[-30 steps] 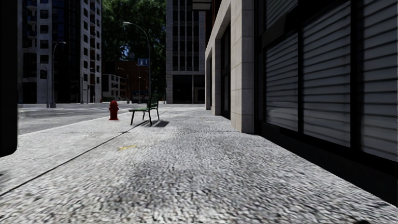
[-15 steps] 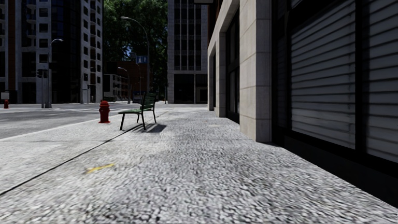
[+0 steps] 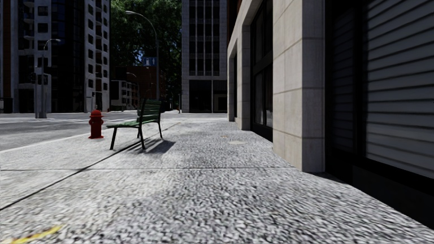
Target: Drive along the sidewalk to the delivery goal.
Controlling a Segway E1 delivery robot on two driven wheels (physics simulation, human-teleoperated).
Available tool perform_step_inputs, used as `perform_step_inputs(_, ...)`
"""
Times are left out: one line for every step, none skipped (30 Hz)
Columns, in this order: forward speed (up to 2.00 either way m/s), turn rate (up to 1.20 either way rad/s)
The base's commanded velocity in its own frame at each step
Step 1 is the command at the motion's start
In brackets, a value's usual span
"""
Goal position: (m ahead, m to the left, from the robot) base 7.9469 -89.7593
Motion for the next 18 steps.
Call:
perform_step_inputs(2.00,0.00)
perform_step_inputs(2.00,0.00)
perform_step_inputs(2.00,0.00)
perform_step_inputs(2.00,0.00)
perform_step_inputs(2.00,0.00)
perform_step_inputs(2.00,0.00)
perform_step_inputs(2.00,0.00)
perform_step_inputs(2.00,0.00)
perform_step_inputs(2.00,0.00)
perform_step_inputs(2.00,0.00)
perform_step_inputs(2.00,0.00)
perform_step_inputs(2.00,0.00)
perform_step_inputs(2.00,0.00)
perform_step_inputs(2.00,0.00)
perform_step_inputs(2.00,0.00)
perform_step_inputs(2.00,0.00)
perform_step_inputs(2.00,0.00)
perform_step_inputs(2.00,0.00)
